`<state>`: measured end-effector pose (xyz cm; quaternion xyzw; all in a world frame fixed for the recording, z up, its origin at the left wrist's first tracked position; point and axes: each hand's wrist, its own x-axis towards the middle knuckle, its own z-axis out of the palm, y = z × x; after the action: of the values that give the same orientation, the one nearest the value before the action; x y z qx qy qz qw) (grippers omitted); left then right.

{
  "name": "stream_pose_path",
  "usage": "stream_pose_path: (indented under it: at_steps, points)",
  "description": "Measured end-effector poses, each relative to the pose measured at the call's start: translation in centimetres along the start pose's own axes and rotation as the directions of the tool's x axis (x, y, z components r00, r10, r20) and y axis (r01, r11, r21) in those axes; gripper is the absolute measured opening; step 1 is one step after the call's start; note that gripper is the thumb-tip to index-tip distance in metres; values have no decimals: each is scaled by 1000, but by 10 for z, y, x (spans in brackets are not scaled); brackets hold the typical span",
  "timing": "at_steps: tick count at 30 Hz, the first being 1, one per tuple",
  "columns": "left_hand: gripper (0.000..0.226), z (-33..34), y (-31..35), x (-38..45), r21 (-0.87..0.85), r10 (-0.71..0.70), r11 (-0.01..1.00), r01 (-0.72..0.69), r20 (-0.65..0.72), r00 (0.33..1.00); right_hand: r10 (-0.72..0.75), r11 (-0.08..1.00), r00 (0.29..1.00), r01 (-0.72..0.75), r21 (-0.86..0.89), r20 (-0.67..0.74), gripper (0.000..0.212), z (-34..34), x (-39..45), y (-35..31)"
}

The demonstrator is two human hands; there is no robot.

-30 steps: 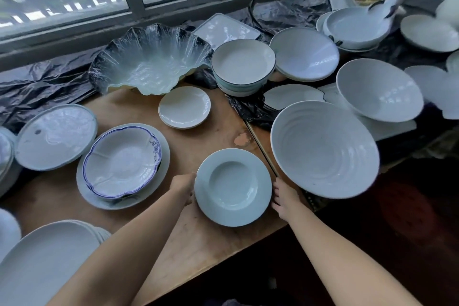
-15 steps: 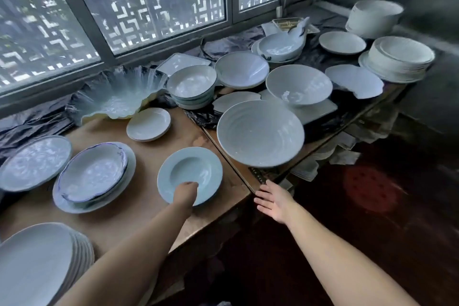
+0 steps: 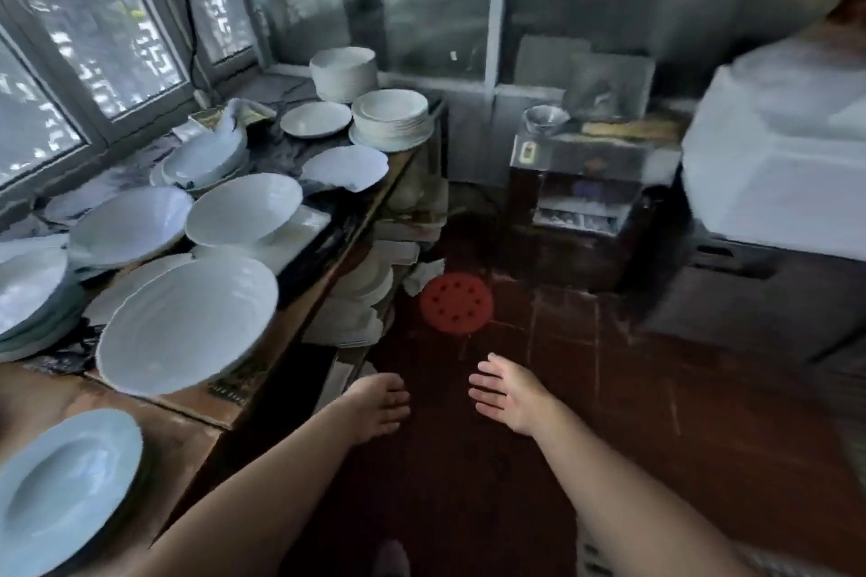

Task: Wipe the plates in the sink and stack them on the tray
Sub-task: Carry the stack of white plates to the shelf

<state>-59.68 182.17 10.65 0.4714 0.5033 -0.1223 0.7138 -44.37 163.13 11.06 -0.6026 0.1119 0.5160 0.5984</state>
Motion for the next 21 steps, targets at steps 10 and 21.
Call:
stream_pose_path:
  at_steps: [10, 21]
  points:
    - [14, 262, 62, 84, 480, -107, 877, -19, 233, 966, -11, 903, 950, 144, 406, -313, 39, -223, -33, -13]
    - [9, 537, 44, 95, 778, -308, 600, -185, 438, 845, 150, 718, 747, 368, 591, -648, 27, -408, -107, 20]
